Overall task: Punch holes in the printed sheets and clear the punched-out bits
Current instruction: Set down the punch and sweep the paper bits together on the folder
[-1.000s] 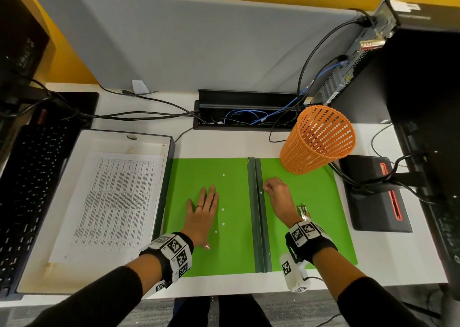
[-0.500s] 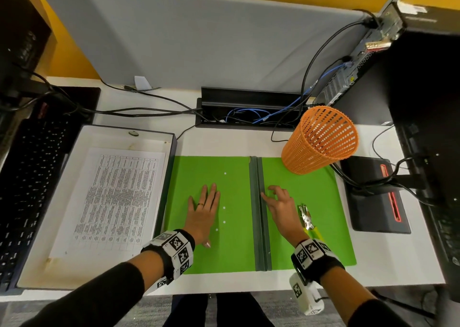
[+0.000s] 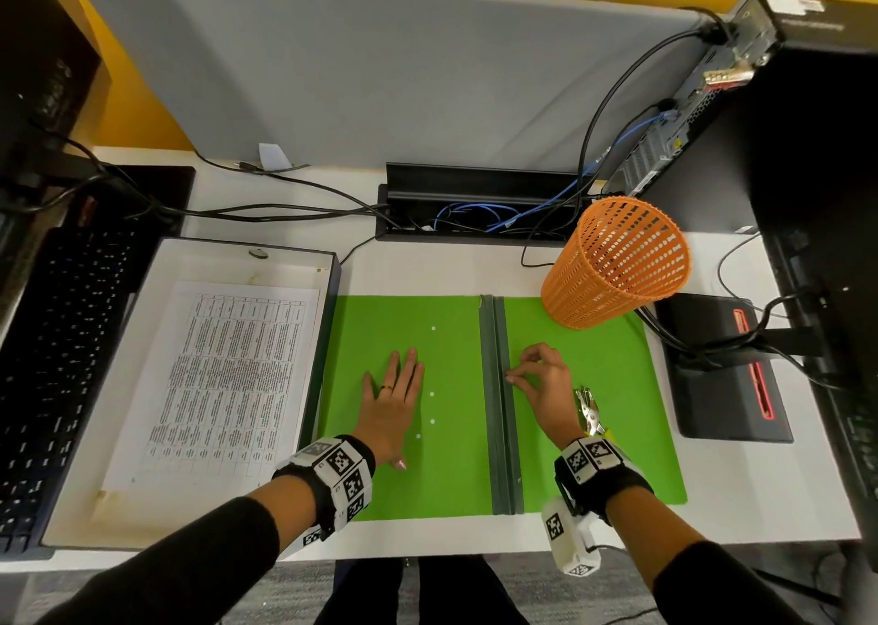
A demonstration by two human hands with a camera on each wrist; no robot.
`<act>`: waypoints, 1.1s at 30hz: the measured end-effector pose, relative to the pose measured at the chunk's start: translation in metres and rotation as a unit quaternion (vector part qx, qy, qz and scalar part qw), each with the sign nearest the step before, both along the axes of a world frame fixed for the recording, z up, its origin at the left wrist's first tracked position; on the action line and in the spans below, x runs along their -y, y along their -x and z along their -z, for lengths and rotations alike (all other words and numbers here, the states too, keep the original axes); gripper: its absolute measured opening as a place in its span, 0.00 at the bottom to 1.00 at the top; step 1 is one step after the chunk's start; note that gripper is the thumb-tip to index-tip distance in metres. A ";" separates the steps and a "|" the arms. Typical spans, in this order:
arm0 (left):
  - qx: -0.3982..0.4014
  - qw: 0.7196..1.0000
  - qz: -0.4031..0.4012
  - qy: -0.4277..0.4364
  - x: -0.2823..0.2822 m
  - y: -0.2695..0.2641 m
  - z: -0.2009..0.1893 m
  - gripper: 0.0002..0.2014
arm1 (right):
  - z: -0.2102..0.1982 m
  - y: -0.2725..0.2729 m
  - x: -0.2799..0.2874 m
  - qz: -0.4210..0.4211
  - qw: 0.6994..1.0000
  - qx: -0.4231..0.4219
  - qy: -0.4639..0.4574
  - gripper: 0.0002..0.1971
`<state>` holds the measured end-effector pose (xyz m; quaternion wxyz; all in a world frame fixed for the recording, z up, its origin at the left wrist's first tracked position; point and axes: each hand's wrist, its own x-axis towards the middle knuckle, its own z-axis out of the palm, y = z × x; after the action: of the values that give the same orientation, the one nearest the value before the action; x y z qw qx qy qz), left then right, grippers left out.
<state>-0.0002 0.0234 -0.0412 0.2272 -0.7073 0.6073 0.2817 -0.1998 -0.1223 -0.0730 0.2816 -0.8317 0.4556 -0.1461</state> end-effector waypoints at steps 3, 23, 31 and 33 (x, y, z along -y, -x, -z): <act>0.003 1.000 0.002 0.001 -0.001 0.000 -0.001 0.72 | -0.004 -0.002 0.001 -0.003 1.000 0.006 0.006 0.04; 0.018 1.000 0.007 -0.002 0.001 0.002 0.001 0.72 | -0.016 0.003 0.005 0.030 0.999 -0.015 0.001 0.03; 0.014 1.000 0.006 0.006 -0.001 0.001 0.003 0.72 | -0.009 -0.001 0.002 -0.022 0.999 -0.021 -0.045 0.04; 0.014 1.000 0.006 0.005 -0.001 0.002 0.003 0.72 | -0.009 -0.002 0.002 -0.017 0.999 -0.020 -0.039 0.04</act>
<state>-0.0018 0.0240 -0.0442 0.2340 -0.7088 0.6096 0.2670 -0.1974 -0.1244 -0.0640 0.3070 -0.8304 0.4523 -0.1073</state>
